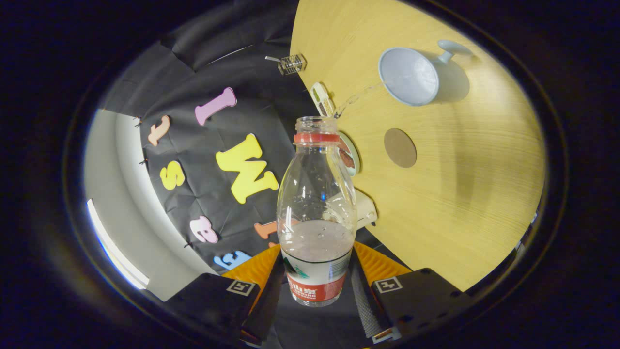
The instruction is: Take the bottle from table, then pour the juice into the cup, finally place the bottle on the coaster
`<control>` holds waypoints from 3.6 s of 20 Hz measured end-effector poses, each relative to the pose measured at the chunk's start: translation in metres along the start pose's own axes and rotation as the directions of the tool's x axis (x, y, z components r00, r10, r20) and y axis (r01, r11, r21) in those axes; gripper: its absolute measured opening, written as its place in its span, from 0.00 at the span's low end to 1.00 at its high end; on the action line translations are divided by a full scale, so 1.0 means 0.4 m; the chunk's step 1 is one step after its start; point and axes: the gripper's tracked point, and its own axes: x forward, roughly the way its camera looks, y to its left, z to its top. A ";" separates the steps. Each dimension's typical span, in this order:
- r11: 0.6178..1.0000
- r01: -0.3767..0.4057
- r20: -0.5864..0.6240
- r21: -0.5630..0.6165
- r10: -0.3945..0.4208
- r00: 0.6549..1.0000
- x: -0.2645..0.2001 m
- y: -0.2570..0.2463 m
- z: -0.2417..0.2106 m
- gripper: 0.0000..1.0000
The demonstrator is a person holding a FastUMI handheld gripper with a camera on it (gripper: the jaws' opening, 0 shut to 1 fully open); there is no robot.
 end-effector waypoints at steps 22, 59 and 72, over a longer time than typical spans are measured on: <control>0.993 -0.040 -0.001 0.115 0.041 0.999 0.011 0.066 -0.003 0.74; 0.997 -0.046 -0.024 0.060 0.048 0.999 0.012 0.100 0.008 0.74; 0.440 -0.033 -0.076 -0.897 -0.082 0.994 -0.052 -0.054 -0.112 0.75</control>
